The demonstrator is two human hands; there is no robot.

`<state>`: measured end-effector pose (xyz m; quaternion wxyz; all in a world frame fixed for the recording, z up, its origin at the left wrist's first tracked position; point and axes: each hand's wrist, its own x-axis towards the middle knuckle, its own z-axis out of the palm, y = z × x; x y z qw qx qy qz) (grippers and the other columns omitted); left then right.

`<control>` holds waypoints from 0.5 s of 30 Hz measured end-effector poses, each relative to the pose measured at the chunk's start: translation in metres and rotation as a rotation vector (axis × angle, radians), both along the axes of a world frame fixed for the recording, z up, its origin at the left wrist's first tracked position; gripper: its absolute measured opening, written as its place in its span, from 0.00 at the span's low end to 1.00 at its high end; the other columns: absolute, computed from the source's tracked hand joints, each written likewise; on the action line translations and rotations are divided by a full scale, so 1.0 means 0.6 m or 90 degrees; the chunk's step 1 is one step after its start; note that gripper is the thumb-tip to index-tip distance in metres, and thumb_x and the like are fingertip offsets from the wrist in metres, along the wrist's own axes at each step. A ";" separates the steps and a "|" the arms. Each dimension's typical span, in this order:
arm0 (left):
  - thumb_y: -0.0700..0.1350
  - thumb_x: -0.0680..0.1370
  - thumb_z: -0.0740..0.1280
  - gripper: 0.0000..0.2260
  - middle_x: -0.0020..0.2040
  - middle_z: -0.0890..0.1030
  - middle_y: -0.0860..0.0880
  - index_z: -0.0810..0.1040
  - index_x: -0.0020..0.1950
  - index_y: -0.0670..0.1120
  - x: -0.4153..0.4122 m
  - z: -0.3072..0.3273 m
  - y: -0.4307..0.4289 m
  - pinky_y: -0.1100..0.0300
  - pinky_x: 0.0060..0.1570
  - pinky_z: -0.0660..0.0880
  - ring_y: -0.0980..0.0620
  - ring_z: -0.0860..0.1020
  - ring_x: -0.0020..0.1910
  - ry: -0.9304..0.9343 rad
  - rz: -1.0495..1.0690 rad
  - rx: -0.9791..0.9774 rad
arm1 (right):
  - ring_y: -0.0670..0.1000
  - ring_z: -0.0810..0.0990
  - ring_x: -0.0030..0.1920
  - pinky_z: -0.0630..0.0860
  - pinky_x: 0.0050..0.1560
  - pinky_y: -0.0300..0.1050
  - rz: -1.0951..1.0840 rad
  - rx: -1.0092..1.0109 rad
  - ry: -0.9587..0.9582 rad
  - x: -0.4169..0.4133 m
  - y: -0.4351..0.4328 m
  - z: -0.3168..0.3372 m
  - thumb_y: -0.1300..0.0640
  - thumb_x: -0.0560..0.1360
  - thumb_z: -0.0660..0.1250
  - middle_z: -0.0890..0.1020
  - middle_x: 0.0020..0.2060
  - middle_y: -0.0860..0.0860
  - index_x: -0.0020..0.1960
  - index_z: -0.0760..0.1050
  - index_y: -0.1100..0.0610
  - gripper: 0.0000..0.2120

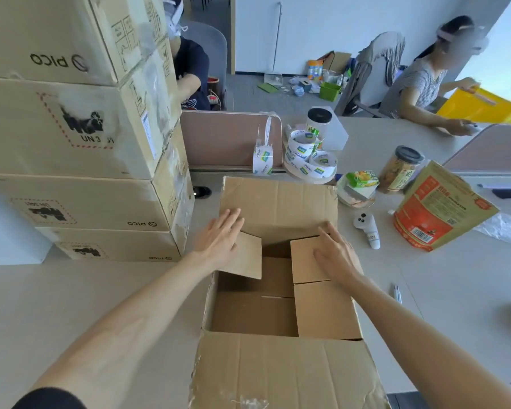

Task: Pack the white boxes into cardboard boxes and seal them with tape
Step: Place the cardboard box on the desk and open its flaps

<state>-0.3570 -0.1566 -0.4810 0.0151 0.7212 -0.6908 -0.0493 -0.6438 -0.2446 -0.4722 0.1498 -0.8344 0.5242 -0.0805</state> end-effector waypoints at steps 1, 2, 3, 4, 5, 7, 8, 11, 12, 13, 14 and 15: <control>0.44 0.81 0.58 0.29 0.80 0.43 0.49 0.49 0.80 0.46 0.001 -0.007 -0.001 0.47 0.75 0.54 0.48 0.44 0.79 0.010 0.010 0.014 | 0.57 0.63 0.74 0.68 0.67 0.54 0.004 -0.004 0.009 0.003 -0.003 -0.004 0.59 0.77 0.63 0.61 0.75 0.52 0.72 0.68 0.57 0.23; 0.44 0.82 0.57 0.29 0.80 0.42 0.49 0.47 0.80 0.46 0.002 -0.014 -0.002 0.48 0.75 0.54 0.49 0.43 0.79 0.021 0.017 0.021 | 0.56 0.58 0.76 0.66 0.69 0.54 0.008 -0.002 0.024 0.006 -0.005 -0.008 0.59 0.78 0.63 0.60 0.76 0.52 0.72 0.68 0.57 0.22; 0.45 0.82 0.57 0.30 0.80 0.42 0.50 0.46 0.80 0.46 0.002 -0.020 0.000 0.48 0.75 0.54 0.49 0.43 0.79 0.032 0.019 0.021 | 0.55 0.53 0.78 0.64 0.71 0.53 0.011 0.005 0.043 0.008 -0.008 -0.011 0.58 0.78 0.62 0.57 0.77 0.52 0.72 0.69 0.57 0.22; 0.45 0.82 0.56 0.30 0.80 0.41 0.50 0.44 0.80 0.46 0.003 -0.025 0.003 0.47 0.74 0.55 0.50 0.42 0.79 0.044 0.020 0.020 | 0.55 0.49 0.79 0.61 0.73 0.53 0.015 0.016 0.060 0.010 -0.009 -0.017 0.56 0.79 0.62 0.54 0.78 0.52 0.72 0.69 0.57 0.21; 0.46 0.82 0.56 0.30 0.80 0.41 0.51 0.43 0.80 0.47 0.002 -0.031 0.007 0.46 0.74 0.55 0.50 0.41 0.79 0.053 0.020 0.019 | 0.55 0.46 0.79 0.60 0.74 0.53 0.017 0.024 0.073 0.010 -0.010 -0.022 0.55 0.79 0.62 0.51 0.79 0.52 0.71 0.69 0.56 0.21; 0.47 0.82 0.56 0.31 0.80 0.39 0.51 0.41 0.80 0.47 0.000 -0.040 0.018 0.45 0.74 0.55 0.50 0.39 0.78 0.055 0.021 0.022 | 0.54 0.44 0.79 0.57 0.75 0.53 0.016 0.018 0.080 0.011 -0.008 -0.029 0.54 0.79 0.62 0.48 0.79 0.53 0.70 0.70 0.56 0.21; 0.48 0.81 0.55 0.32 0.80 0.38 0.51 0.40 0.79 0.47 -0.001 -0.040 0.020 0.45 0.74 0.55 0.51 0.39 0.78 0.052 0.025 0.027 | 0.54 0.43 0.79 0.56 0.75 0.53 0.012 0.009 0.076 0.012 -0.005 -0.031 0.54 0.79 0.62 0.47 0.79 0.53 0.70 0.71 0.55 0.20; 0.52 0.81 0.57 0.34 0.79 0.38 0.49 0.41 0.79 0.46 -0.005 -0.033 0.024 0.44 0.75 0.50 0.49 0.38 0.78 0.039 0.024 0.029 | 0.55 0.44 0.79 0.51 0.76 0.57 -0.004 -0.025 0.075 0.017 0.007 -0.035 0.50 0.79 0.63 0.48 0.80 0.54 0.69 0.72 0.55 0.20; 0.55 0.80 0.58 0.36 0.79 0.39 0.48 0.42 0.80 0.45 -0.009 -0.031 0.027 0.44 0.76 0.47 0.48 0.38 0.78 0.008 -0.003 0.016 | 0.55 0.44 0.79 0.49 0.76 0.58 -0.008 -0.038 0.081 0.020 0.013 -0.035 0.47 0.78 0.64 0.49 0.79 0.54 0.69 0.73 0.55 0.22; 0.58 0.78 0.59 0.38 0.79 0.40 0.46 0.44 0.80 0.45 -0.012 -0.030 0.032 0.45 0.77 0.43 0.47 0.38 0.78 -0.033 -0.044 0.003 | 0.55 0.44 0.79 0.46 0.76 0.60 -0.007 -0.047 0.088 0.023 0.019 -0.037 0.42 0.76 0.66 0.49 0.79 0.54 0.68 0.72 0.54 0.25; 0.60 0.76 0.61 0.40 0.80 0.41 0.46 0.46 0.80 0.45 -0.017 -0.032 0.038 0.46 0.76 0.39 0.47 0.40 0.78 -0.071 -0.089 -0.006 | 0.55 0.43 0.79 0.42 0.76 0.61 0.005 -0.051 0.102 0.025 0.026 -0.038 0.38 0.73 0.67 0.49 0.79 0.54 0.69 0.72 0.53 0.29; 0.61 0.74 0.63 0.41 0.80 0.44 0.45 0.49 0.79 0.45 -0.022 -0.033 0.045 0.47 0.76 0.38 0.45 0.42 0.79 -0.097 -0.123 -0.012 | 0.55 0.42 0.79 0.39 0.75 0.61 0.028 -0.052 0.129 0.026 0.034 -0.040 0.34 0.71 0.67 0.48 0.80 0.54 0.69 0.71 0.52 0.33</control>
